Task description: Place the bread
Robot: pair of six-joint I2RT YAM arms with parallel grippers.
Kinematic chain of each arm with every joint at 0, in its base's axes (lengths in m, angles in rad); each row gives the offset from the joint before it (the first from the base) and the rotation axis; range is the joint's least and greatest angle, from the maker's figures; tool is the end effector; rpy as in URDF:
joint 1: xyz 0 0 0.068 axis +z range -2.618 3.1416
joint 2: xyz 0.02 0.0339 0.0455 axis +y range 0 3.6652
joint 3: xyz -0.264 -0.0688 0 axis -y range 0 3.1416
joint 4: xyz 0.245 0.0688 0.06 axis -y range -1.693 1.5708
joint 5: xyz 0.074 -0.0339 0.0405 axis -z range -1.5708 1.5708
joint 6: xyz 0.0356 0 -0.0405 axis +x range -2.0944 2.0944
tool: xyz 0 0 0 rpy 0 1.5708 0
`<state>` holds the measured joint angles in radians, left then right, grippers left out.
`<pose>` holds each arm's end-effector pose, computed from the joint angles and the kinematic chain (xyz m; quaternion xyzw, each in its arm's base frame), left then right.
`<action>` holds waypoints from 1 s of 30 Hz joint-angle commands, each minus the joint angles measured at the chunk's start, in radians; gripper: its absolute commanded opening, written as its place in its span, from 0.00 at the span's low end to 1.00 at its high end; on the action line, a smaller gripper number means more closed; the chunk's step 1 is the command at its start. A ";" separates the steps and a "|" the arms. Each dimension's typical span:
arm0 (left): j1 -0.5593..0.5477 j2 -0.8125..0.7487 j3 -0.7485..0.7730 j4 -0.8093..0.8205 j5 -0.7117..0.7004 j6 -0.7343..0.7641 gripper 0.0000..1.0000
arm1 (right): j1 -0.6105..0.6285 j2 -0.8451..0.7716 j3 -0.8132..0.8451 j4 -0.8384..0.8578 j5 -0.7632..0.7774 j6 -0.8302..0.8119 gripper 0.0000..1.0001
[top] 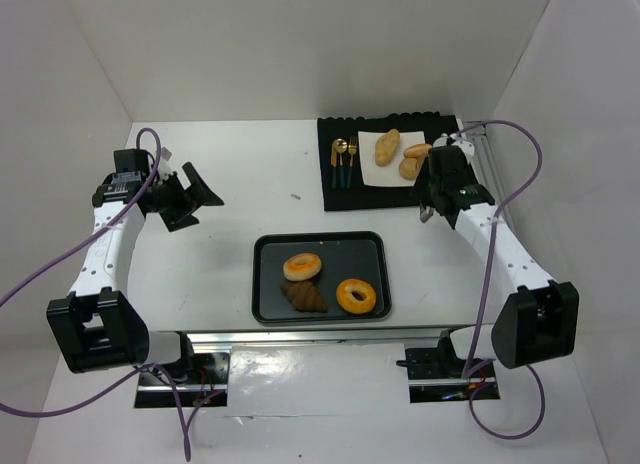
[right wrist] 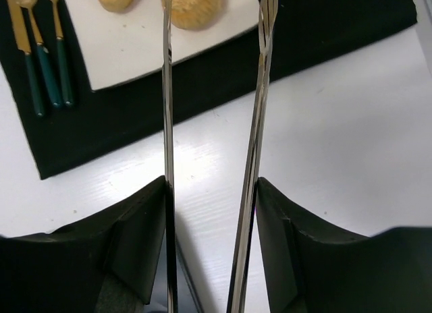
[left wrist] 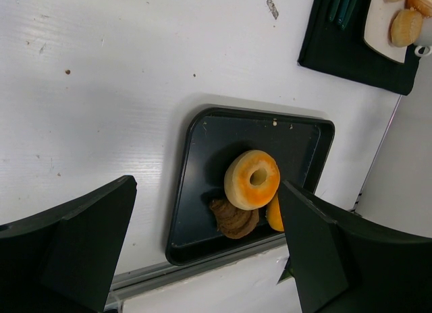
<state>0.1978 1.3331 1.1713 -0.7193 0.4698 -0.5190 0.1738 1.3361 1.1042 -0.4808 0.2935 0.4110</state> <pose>0.2744 0.0386 0.3083 -0.2474 0.8847 -0.2688 0.2895 0.2900 0.0405 0.3017 0.1668 0.8861 -0.0087 0.4324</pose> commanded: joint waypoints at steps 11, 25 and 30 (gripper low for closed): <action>0.003 -0.006 -0.001 0.012 0.026 0.028 1.00 | 0.004 -0.210 -0.326 0.024 0.211 0.134 0.60; 0.003 -0.003 0.008 0.012 0.039 0.028 1.00 | 0.033 -0.077 -0.206 -0.077 0.367 0.247 1.00; 0.003 -0.003 0.008 0.012 0.039 0.028 1.00 | 0.033 -0.101 -0.109 -0.139 0.389 0.238 1.00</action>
<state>0.1978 1.3445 1.1713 -0.7231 0.4858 -0.5190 0.1986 1.2617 0.9482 -0.5377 0.6113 0.6315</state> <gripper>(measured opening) 0.995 0.999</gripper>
